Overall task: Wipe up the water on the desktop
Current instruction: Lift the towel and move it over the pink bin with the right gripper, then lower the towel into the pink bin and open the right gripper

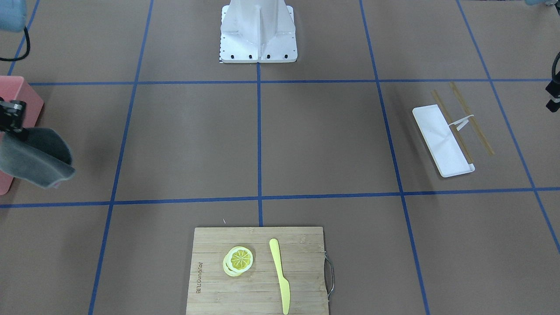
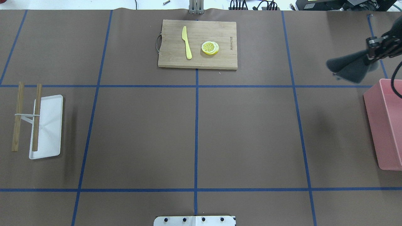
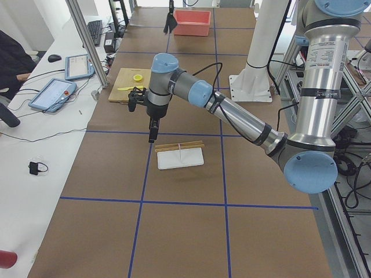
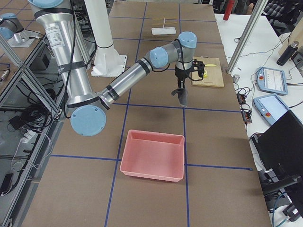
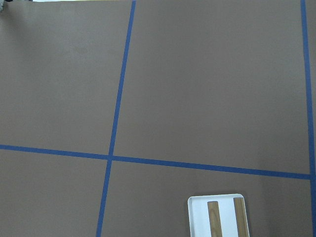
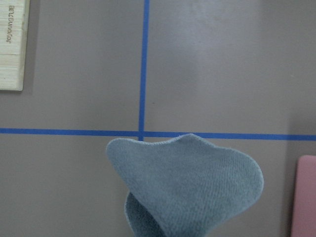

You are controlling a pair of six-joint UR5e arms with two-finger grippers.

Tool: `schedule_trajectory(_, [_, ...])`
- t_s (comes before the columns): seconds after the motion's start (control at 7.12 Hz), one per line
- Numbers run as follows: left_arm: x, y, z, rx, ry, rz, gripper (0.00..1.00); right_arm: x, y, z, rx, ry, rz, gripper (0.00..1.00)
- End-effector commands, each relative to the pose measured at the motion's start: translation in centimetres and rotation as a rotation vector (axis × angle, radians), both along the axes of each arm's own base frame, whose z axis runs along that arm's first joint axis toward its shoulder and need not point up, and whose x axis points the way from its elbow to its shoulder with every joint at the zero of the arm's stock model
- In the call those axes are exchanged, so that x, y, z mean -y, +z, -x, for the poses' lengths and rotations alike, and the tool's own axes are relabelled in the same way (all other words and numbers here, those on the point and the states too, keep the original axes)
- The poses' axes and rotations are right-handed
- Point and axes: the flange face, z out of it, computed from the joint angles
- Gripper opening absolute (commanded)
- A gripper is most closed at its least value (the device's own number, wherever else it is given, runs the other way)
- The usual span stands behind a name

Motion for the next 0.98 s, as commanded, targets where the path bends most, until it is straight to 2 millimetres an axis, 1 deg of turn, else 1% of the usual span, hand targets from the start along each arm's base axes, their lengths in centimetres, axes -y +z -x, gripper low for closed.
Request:
schedule_trajectory(0.0, [-0.3, -0.5, 0.1, -0.003, -0.001, -0.011, 0.98, -4.3, 7.1, -9.0, -0.072, -0.134, 0.015, 0.00])
schedule_trajectory(0.14, [-0.4, -0.5, 0.1, -0.003, -0.001, -0.010, 0.98, -6.7, 10.9, -12.3, -0.092, -0.165, 0.015, 0.00])
schedule_trajectory(0.28, [-0.4, -0.5, 0.1, -0.003, -0.001, -0.010, 0.98, -8.8, 14.3, -13.5, -0.112, -0.204, 0.038, 0.00])
schedule_trajectory(0.42, [-0.4, -0.2, 0.2, -0.002, -0.001, -0.004, 0.98, -10.4, 16.5, -13.7, -0.110, -0.212, 0.082, 0.00])
schedule_trajectory(0.56, [-0.4, 0.8, 0.2, 0.004, -0.002, 0.017, 0.98, -10.5, 17.7, -13.7, -0.108, -0.210, 0.111, 0.30])
schedule_trajectory(0.7, [-0.3, 2.1, 0.1, 0.010, 0.001, 0.041, 0.98, -10.7, 18.7, -13.7, -0.107, -0.207, 0.136, 0.99])
schedule_trajectory(0.84, [-0.2, 2.5, 0.1, 0.018, 0.017, 0.037, 0.98, -10.2, 19.6, -13.7, -0.110, -0.207, 0.136, 1.00])
